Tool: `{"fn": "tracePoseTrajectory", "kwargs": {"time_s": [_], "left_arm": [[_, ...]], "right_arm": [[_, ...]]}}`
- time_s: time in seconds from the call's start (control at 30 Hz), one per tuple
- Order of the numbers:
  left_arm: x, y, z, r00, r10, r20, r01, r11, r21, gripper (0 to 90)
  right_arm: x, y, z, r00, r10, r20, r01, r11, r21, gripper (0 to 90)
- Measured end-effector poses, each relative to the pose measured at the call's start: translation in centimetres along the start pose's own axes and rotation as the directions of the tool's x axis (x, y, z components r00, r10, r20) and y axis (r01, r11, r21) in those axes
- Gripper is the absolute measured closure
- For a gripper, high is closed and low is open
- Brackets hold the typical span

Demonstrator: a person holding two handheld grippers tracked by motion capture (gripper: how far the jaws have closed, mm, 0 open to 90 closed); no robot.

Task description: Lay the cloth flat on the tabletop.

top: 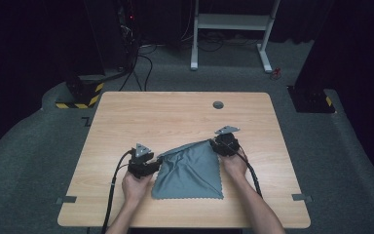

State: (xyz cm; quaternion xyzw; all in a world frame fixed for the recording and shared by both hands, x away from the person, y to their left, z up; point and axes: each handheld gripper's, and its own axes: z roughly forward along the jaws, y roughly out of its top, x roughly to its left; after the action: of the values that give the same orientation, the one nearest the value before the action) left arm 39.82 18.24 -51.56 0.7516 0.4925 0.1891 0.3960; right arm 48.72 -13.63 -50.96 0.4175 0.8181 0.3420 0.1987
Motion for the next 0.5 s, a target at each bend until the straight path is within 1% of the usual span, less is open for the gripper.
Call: {"fn": "tracePoseTrajectory", "kwargs": {"time_s": [0.07, 0.1, 0.13, 0.17, 0.2, 0.23, 0.27, 0.3, 0.37, 0.4, 0.43, 0.5], "left_arm": [[0.1, 0.6, 0.2, 0.9997, -0.012, 0.023, 0.012, 0.9999, -0.005, 57.6], [0.2, 0.9, 0.3, 0.9993, -0.009, 0.036, 0.009, 1.0000, 0.000, 61.4], [0.2, 1.1, 0.5, 0.9988, -0.013, 0.048, 0.012, 0.9999, 0.010, 64.3], [0.3, 1.3, 0.7, 0.9985, -0.009, 0.053, 0.007, 0.9997, 0.023, 67.9], [0.4, 1.6, 0.9, 0.9974, -0.012, 0.071, 0.009, 0.9992, 0.038, 71.8], [0.4, 1.8, 1.1, 0.9973, -0.004, 0.073, 0.000, 0.9990, 0.044, 77.7], [0.4, 2.0, 1.2, 0.9974, 0.012, 0.071, -0.015, 0.9989, 0.045, 81.2], [0.4, 2.2, 1.3, 0.9972, 0.014, 0.073, -0.018, 0.9989, 0.043, 84.8], [0.7, 2.8, 1.5, 0.9972, 0.012, 0.074, -0.016, 0.9983, 0.056, 87.7], [0.7, 3.1, 1.6, 0.9975, 0.012, 0.069, -0.016, 0.9980, 0.061, 88.2], [0.8, 3.4, 1.6, 0.9976, 0.019, 0.067, -0.023, 0.9978, 0.062, 88.5], [0.9, 3.9, 1.6, 0.9977, 0.016, 0.066, -0.021, 0.9977, 0.064, 88.6]], "right_arm": [[-0.6, -0.4, 0.0, 0.9992, 0.039, -0.012, -0.039, 0.999, -0.008, 67.7], [-0.8, -0.5, 0.0, 0.9986, 0.047, -0.022, -0.047, 0.999, -0.009, 67.0], [-0.9, -0.6, 0.0, 0.9978, 0.060, -0.029, -0.060, 0.998, -0.007, 66.8], [-1.0, -0.6, 0.0, 0.9975, 0.063, -0.031, -0.063, 0.998, -0.008, 66.6], [-1.1, -0.6, 0.0, 0.9973, 0.066, -0.032, -0.066, 0.998, -0.007, 66.5], [-1.1, -0.6, 0.1, 0.9965, 0.076, -0.034, -0.076, 0.997, -0.009, 66.5], [-1.2, -0.6, 0.2, 0.9960, 0.081, -0.036, -0.082, 0.997, -0.007, 66.6], [-1.3, -0.5, 0.3, 0.9961, 0.081, -0.035, -0.081, 0.997, -0.004, 66.8], [-1.3, -0.3, 0.5, 0.9952, 0.089, -0.042, -0.088, 0.996, 0.003, 69.7], [-1.4, -0.3, 0.6, 0.9952, 0.084, -0.051, -0.084, 0.996, 0.010, 71.6], [-1.3, -0.2, 0.7, 0.9950, 0.085, -0.052, -0.085, 0.996, 0.017, 72.7], [-1.2, -0.2, 0.9, 0.9961, 0.071, -0.054, -0.069, 0.997, 0.023, 75.9]]}}
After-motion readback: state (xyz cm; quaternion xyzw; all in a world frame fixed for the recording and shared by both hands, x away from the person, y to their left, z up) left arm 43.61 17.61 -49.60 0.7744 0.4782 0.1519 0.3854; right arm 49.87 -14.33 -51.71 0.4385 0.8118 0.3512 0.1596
